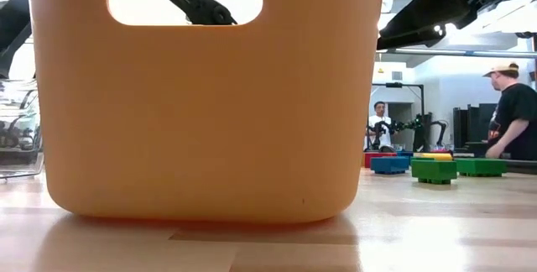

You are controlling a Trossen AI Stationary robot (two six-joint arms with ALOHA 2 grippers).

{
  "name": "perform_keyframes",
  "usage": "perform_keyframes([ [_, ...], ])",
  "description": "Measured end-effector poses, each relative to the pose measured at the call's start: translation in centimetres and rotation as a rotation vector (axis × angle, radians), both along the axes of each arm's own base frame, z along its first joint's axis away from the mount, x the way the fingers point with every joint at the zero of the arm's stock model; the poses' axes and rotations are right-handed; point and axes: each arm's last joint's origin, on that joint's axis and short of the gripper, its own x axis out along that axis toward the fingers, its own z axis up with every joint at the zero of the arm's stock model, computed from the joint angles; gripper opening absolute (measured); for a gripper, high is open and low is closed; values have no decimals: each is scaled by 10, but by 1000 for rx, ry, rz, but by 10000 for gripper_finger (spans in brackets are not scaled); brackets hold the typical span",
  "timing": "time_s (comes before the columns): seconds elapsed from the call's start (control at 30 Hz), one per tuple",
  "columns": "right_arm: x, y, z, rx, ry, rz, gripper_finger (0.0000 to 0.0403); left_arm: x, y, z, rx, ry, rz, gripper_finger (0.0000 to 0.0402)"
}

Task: Sort blocks
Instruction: Put the rectangular red wooden block into the blue bin, then put the square green game piece into the yellow bin

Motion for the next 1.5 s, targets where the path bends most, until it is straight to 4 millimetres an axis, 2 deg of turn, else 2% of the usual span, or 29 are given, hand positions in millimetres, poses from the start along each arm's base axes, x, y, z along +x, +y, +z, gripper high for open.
perform_keyframes([
  [0.17, 1, -2, 0, 6, 0, -11, 198, 2, -5, 3, 13, 31, 5, 349],
  [0.33, 2, -13, -5, -20, 55, -57, 198, 5, -19, 13, 46, 77, -24, 352],
  [0.53, 3, -23, -10, 57, 152, -7, 207, 4, -47, 51, 103, -6, -56, 346],
  [0.73, 0, -13, -1, 145, 381, -100, 218, -7, -78, 96, 167, -131, -49, 346],
  [0.8, 7, -7, -4, 153, 442, -135, 219, -10, -89, 111, 178, -193, -48, 346],
  [0.9, 16, 1, -20, 128, 556, -136, 220, -14, -107, 121, 190, -267, -69, 346],
  [1.03, 23, 12, -42, 96, 668, -105, 232, -21, -126, 120, 165, -277, -83, 346],
  [1.17, 25, 20, -53, 21, 727, -39, 248, -27, -144, 114, 135, -261, -87, 347],
  [1.37, 34, 24, -40, -94, 742, 112, 255, -32, -168, 103, 164, -220, -97, 347],
  [1.5, 47, 15, -31, -102, 784, 207, 256, -32, -180, 99, 165, -213, -98, 347],
])
